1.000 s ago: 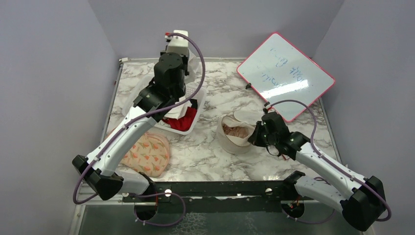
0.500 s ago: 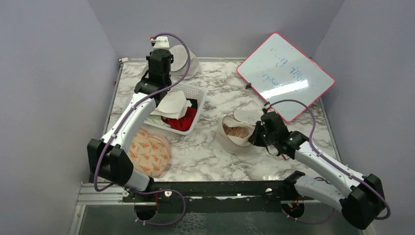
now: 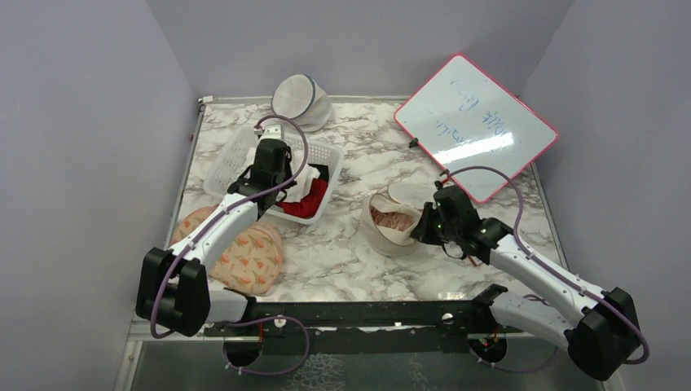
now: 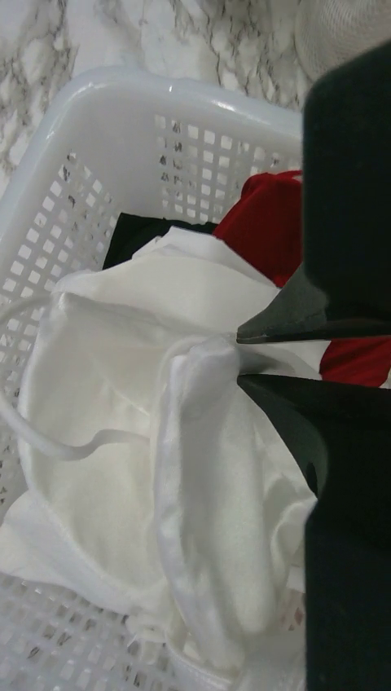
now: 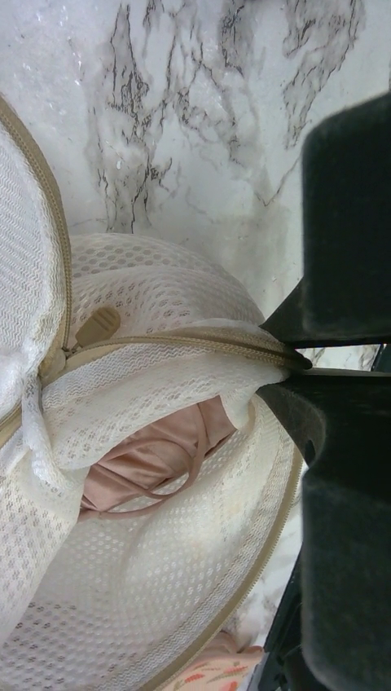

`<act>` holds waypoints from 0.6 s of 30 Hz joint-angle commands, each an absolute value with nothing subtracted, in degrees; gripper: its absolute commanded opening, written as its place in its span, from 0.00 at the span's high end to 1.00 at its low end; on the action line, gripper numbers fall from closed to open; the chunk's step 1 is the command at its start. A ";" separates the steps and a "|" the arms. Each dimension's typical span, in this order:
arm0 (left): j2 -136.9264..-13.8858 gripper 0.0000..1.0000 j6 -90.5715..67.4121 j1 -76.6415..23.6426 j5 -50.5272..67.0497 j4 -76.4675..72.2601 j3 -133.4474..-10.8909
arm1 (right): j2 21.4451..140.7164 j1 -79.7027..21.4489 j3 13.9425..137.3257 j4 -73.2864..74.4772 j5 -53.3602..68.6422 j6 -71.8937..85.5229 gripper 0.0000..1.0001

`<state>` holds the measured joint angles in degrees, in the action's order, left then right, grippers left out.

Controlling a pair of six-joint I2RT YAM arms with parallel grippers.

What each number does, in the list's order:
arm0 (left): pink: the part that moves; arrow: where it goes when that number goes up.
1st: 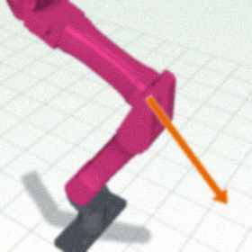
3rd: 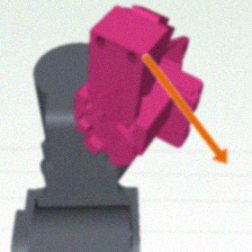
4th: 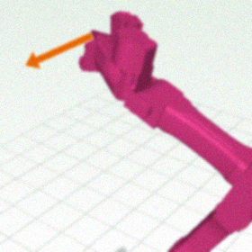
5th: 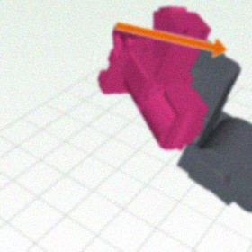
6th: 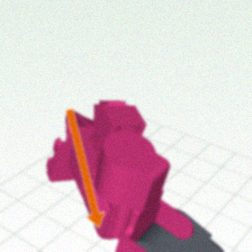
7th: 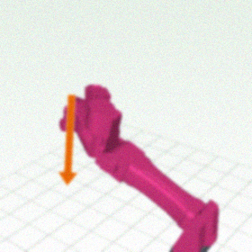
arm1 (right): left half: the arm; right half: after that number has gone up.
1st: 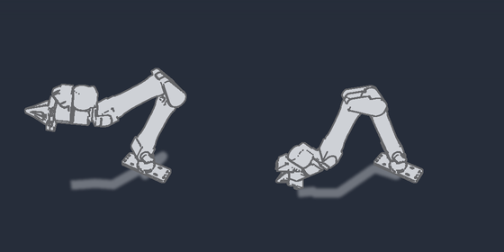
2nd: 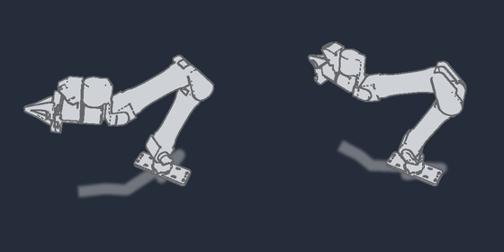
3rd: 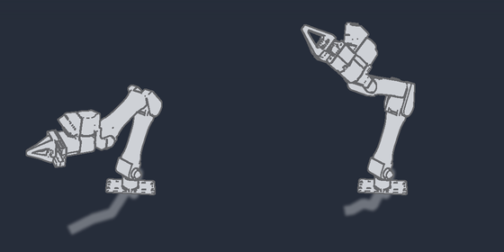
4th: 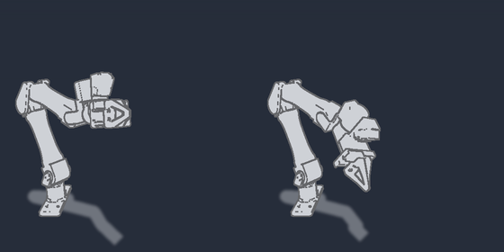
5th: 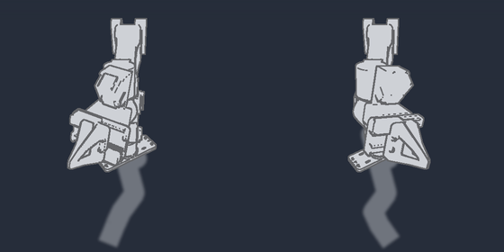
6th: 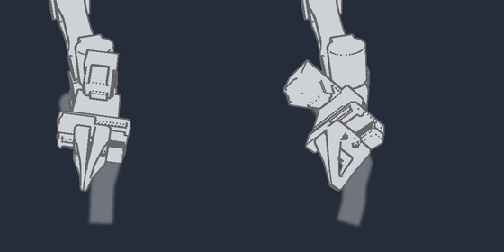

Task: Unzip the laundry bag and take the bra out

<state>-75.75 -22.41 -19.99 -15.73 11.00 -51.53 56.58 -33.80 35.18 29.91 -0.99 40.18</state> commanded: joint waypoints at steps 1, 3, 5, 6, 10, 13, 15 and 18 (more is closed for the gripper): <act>-69.39 0.63 -25.07 -19.97 -11.44 10.67 -50.64 | 55.17 -34.19 34.44 29.59 0.59 39.23 0.87; -66.30 0.42 -24.46 -20.01 -11.16 10.27 -49.90 | 54.33 -34.19 34.29 30.17 0.13 39.11 0.81; -63.62 0.26 -23.43 -20.02 -10.24 10.63 -50.16 | 53.92 -34.16 34.03 29.70 0.74 39.31 0.79; -62.54 0.20 -22.97 -20.09 -9.67 10.94 -50.47 | 53.87 -34.13 33.93 29.55 0.95 39.58 0.76; -59.34 0.11 -22.15 -20.07 -5.25 12.73 -52.05 | 54.35 -34.13 33.08 28.82 2.14 41.25 0.55; -59.54 0.11 -24.30 -20.09 1.36 12.87 -52.77 | 54.51 -34.19 31.50 27.59 5.04 43.04 0.54; -61.30 0.11 -26.06 -20.16 8.70 12.60 -53.55 | 54.08 -34.16 29.60 26.59 7.67 44.58 0.54; -63.98 0.23 -28.26 -23.15 15.23 10.84 -54.42 | 52.56 -34.19 25.81 23.95 12.20 46.63 0.66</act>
